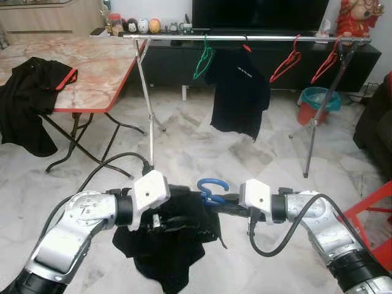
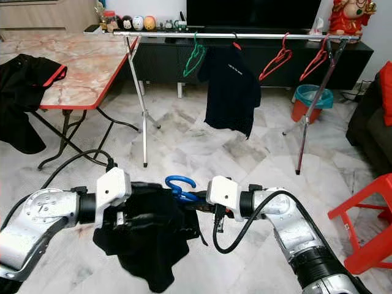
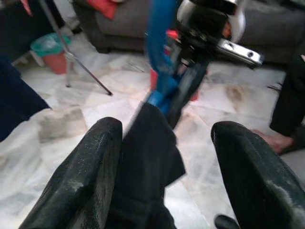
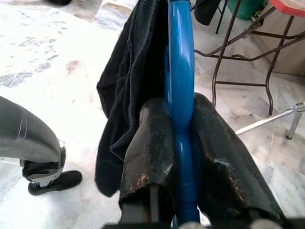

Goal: Hang hanger

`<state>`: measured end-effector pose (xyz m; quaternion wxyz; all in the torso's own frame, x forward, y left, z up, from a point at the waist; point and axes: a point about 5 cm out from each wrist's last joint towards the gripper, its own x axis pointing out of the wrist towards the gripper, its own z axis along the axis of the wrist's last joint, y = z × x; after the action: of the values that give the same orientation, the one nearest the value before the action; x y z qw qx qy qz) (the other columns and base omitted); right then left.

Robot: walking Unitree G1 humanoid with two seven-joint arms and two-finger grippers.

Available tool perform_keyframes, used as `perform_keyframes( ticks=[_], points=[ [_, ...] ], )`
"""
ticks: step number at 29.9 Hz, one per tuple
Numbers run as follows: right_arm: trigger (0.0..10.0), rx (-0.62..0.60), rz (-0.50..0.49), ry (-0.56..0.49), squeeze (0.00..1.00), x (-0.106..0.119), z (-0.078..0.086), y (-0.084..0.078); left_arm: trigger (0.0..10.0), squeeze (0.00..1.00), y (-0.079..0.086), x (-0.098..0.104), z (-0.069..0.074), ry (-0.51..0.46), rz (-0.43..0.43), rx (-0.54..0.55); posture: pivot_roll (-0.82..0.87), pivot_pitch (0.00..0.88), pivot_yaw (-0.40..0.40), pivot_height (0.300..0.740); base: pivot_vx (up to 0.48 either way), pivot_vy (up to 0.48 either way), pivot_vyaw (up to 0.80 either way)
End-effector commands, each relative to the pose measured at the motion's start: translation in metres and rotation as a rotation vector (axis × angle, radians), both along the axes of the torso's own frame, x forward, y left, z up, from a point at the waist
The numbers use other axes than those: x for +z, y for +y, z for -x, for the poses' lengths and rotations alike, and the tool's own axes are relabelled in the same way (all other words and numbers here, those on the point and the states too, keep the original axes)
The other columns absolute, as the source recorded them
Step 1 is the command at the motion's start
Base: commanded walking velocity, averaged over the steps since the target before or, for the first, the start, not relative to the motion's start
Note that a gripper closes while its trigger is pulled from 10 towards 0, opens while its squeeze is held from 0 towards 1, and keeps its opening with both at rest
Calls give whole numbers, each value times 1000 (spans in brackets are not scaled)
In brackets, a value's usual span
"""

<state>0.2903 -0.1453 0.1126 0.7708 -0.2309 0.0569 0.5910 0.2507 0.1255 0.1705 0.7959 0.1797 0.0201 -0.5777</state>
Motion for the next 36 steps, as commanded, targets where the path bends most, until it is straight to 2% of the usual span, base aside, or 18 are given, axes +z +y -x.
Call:
perform_keyframes(
  ticks=[1,4,12,18,27,28,29,30,31,32,33,36],
  points=[
    [0,5,-30,-53,0,12,-5,1,10000,0,5,8,-6,-48,13,37,112,0,18,740,0,0,0],
    [0,3,-31,-54,0,11,-5,1,10000,0,4,14,-11,-90,51,80,112,0,16,740,0,0,0],
    [0,1,-38,-60,0,13,-7,2,10000,0,0,4,-2,-22,23,30,111,0,15,740,0,0,0],
    [0,2,-40,-65,0,13,-8,2,10000,0,-6,-2,-5,-45,36,63,111,0,13,740,0,0,0],
    [0,8,-40,-63,0,14,-7,2,10000,0,-14,-9,-2,-43,40,53,109,0,12,740,0,0,0],
    [0,9,-40,-63,0,14,-7,2,8706,0,-14,-10,-2,-43,40,57,107,0,12,740,0,0,0],
    [0,9,-40,-63,0,14,-7,2,8706,0,-14,-10,-2,-43,40,57,107,0,12,740,0,0,0],
    [0,10,-41,-61,0,14,-7,2,2510,0,-14,-10,-3,-45,41,64,107,0,12,740,0,0,0],
    [0,12,-41,-60,0,13,-7,2,1216,0,-13,-10,-4,-49,40,68,107,0,12,740,0,0,0],
    [0,12,-41,-60,0,13,-7,2,1216,0,-13,-10,-4,-50,40,69,107,0,12,740,0,0,0],
    [0,11,-41,-60,0,13,-7,2,0,0,-13,-10,-4,-51,40,71,109,0,12,740,0,0,0],
    [0,11,-40,-61,0,13,-7,2,0,0,-12,-10,-5,-52,35,71,110,0,12,740,0,0,0]
  ],
)
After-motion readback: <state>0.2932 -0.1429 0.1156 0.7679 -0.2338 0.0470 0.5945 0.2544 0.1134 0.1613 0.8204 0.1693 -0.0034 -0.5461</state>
